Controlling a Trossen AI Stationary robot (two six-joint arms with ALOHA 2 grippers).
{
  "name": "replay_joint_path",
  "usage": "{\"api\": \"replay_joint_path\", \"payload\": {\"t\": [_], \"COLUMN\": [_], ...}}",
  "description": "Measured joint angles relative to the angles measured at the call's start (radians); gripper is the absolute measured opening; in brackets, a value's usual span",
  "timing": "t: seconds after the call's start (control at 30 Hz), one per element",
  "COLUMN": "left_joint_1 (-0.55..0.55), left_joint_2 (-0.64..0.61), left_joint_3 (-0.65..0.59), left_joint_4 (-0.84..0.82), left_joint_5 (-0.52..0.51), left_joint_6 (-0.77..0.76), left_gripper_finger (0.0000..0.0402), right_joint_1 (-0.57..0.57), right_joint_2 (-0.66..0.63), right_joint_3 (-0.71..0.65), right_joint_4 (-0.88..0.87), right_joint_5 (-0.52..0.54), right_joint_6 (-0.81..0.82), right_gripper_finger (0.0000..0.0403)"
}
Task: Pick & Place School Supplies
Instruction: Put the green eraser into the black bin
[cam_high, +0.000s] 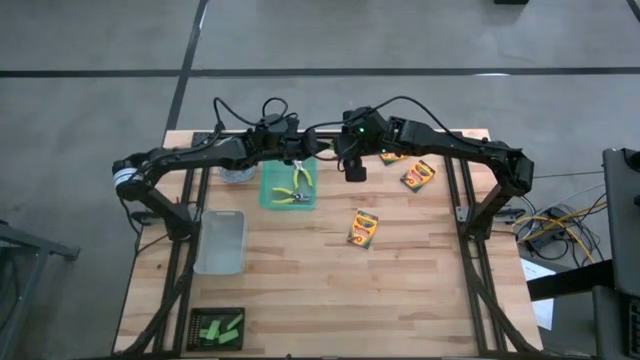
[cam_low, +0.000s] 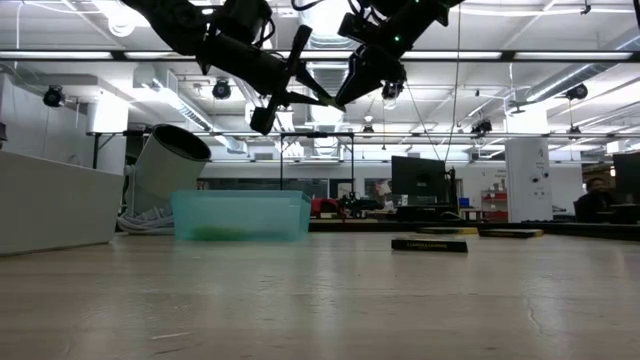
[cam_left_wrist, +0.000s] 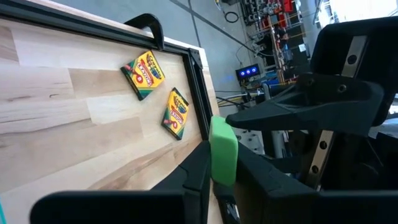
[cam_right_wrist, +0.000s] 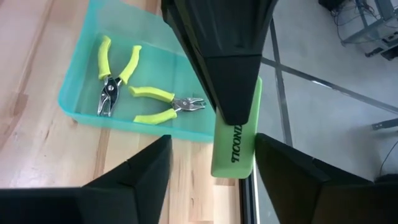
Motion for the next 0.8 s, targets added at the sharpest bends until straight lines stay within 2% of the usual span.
{"api": "replay_joint_path", "payload": {"t": [0.4,0.8], "left_joint_1": [0.0,-0.002], "left_joint_2": [0.0,0.0], "left_joint_3": [0.0,0.0], "left_joint_4": [0.0,0.0], "left_joint_5": [0.01,0.01], "left_joint_6": [0.0,0.008], "left_gripper_finger": [0.0051,0.0051], "right_joint_1": [0.0,0.0], "right_joint_2": [0.0,0.0], "right_joint_3": [0.0,0.0], "right_joint_4": [0.003,0.004], "right_joint_5": [0.0,0.001], "right_joint_6": [-0.001,0.015], "right_gripper_finger": [0.0294,0.0295]}}
